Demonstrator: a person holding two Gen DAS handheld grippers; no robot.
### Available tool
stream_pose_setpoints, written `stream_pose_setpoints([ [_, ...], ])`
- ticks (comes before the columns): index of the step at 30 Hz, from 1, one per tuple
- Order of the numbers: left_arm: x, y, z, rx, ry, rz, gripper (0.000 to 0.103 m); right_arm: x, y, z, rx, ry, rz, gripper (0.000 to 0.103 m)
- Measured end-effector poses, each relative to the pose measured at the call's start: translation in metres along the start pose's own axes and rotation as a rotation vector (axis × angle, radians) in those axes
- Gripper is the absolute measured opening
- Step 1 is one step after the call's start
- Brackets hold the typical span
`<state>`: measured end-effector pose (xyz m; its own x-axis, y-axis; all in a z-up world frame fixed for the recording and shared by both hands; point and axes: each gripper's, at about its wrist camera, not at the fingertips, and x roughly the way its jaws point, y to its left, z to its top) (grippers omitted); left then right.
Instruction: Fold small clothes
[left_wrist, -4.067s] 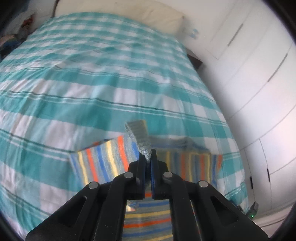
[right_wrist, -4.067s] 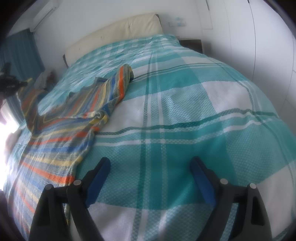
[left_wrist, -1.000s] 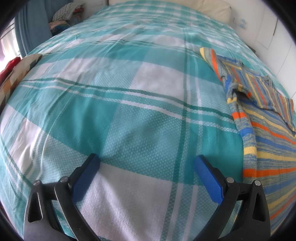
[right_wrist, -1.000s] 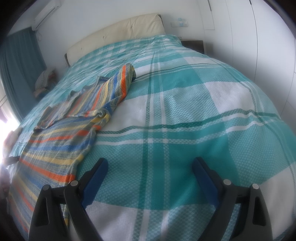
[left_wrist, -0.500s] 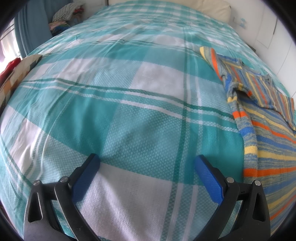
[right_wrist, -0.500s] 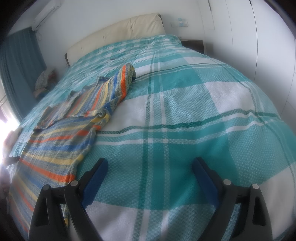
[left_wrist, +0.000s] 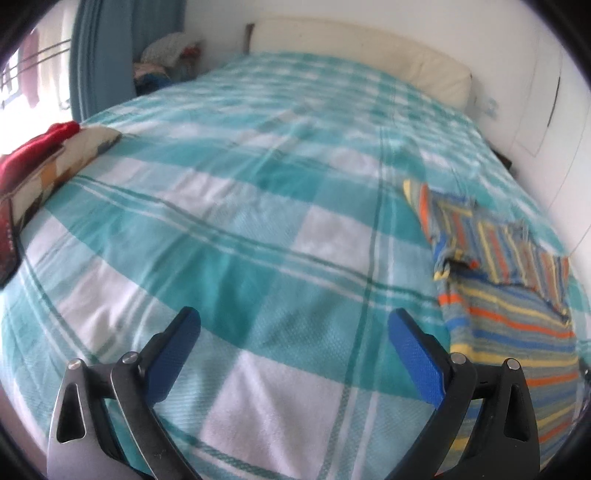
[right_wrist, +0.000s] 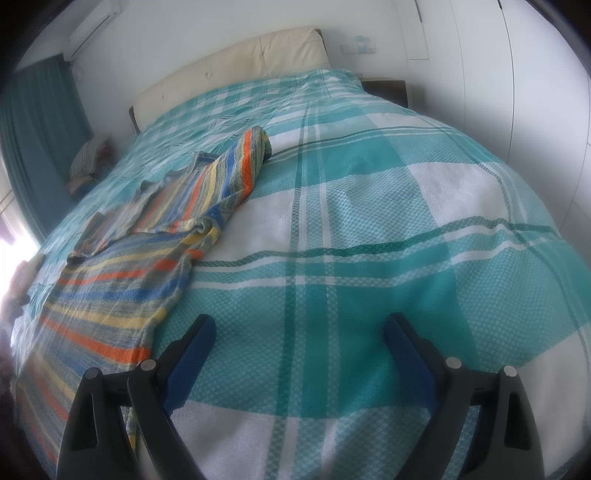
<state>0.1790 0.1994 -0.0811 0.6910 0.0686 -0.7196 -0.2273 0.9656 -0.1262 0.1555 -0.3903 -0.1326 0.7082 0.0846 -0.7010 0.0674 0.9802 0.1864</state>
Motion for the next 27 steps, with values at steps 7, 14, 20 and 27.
stream_pose_setpoints([
  [7,-0.08,0.032,0.029,-0.084,-0.131,-0.061,0.102,0.0,0.0,0.0,-0.001,0.0,-0.001,0.092],
  [14,-0.16,0.053,0.051,0.004,-0.172,-0.06,0.102,0.001,0.0,0.0,-0.002,0.006,0.004,0.093],
  [20,-0.265,0.11,0.07,0.084,-0.277,0.142,0.102,0.002,0.001,0.001,-0.004,0.012,0.008,0.095],
  [27,-0.309,0.15,0.075,0.083,-0.266,0.202,0.102,0.002,0.003,0.002,-0.021,0.017,-0.016,0.095],
])
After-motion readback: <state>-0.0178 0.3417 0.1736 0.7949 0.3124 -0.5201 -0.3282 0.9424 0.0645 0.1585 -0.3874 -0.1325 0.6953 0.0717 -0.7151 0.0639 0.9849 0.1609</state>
